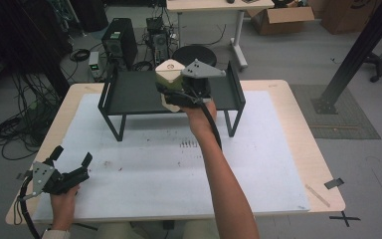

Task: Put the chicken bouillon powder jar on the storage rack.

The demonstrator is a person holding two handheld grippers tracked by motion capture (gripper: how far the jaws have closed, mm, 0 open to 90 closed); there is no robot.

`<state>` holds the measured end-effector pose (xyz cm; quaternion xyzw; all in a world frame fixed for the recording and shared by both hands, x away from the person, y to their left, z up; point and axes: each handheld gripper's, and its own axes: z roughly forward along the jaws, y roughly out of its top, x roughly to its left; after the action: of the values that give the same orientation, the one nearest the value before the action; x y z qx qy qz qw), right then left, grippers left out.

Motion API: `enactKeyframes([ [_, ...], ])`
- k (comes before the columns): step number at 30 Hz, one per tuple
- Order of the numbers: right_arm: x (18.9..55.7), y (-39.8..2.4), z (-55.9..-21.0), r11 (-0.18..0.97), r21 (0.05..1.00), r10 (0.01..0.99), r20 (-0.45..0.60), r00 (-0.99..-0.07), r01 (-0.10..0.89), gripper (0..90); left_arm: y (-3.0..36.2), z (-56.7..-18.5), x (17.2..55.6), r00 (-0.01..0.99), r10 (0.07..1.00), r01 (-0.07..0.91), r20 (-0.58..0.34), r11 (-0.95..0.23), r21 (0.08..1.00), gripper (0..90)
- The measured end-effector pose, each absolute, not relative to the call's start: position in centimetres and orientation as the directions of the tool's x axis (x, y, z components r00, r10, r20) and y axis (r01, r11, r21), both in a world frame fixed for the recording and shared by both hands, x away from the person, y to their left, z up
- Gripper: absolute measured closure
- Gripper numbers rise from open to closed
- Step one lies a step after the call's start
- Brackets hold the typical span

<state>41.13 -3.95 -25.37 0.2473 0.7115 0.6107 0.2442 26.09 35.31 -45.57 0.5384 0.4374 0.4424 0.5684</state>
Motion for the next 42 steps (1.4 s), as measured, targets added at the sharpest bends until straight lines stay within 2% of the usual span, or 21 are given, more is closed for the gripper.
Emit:
enactKeyframes([
  [11, 44.8, -2.7, -25.3, 0.135, 0.987, 0.693, -0.033, -0.720, 0.085, 29.1, 35.3, -45.6, 26.1, 0.229, 0.973, -0.030, -0.020, 0.028, 0.999, 0.2],
  [21, 48.6, -1.6, -27.2, 0.138, 0.980, 0.744, -0.005, -0.668, 0.145, 29.1, 35.2, -45.5, 26.2, 0.230, 0.973, -0.025, -0.008, 0.014, 1.000, 0.3],
  [30, 50.1, -0.7, -28.8, 0.113, 0.976, 0.743, 0.041, -0.668, 0.186, 29.1, 35.3, -45.6, 26.1, 0.227, 0.974, -0.027, -0.016, 0.023, 0.999, 0.3],
  [42, 50.3, -0.6, -29.5, 0.107, 0.976, 0.735, 0.051, -0.676, 0.189, 28.9, 35.2, -45.5, 26.2, 0.228, 0.974, -0.025, -0.014, 0.021, 0.999, 0.3],
])
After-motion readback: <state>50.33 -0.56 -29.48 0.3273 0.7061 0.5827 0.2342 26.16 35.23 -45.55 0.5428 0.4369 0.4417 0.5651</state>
